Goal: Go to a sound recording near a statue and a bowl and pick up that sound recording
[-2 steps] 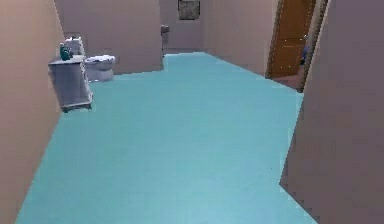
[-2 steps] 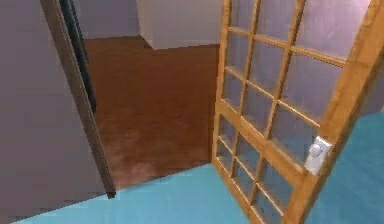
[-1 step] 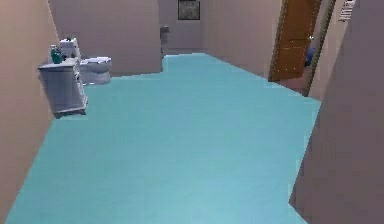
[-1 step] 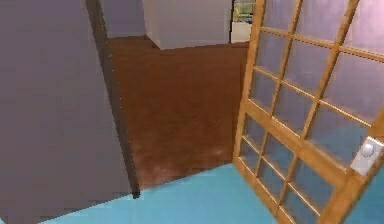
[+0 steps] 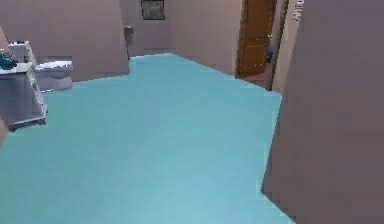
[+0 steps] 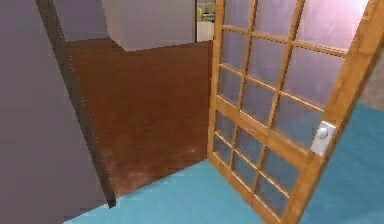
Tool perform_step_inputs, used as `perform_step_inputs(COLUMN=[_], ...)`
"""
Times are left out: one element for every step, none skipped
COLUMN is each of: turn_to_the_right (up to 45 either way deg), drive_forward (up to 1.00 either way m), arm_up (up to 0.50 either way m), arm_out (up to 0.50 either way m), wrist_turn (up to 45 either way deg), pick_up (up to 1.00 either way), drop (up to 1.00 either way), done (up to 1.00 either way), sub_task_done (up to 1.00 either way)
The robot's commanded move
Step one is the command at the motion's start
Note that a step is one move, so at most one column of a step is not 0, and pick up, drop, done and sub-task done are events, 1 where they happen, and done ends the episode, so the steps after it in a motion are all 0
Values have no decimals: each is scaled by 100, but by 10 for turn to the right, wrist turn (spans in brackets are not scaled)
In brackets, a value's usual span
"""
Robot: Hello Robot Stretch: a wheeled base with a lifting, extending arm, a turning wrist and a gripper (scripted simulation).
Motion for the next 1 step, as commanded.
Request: perform_step_inputs(turn_to_the_right=[0], drive_forward=[100], arm_up=[0], arm_out=[0], wrist_turn=[0], pick_up=[0], drop=[0], done=[0], sub_task_done=[0])
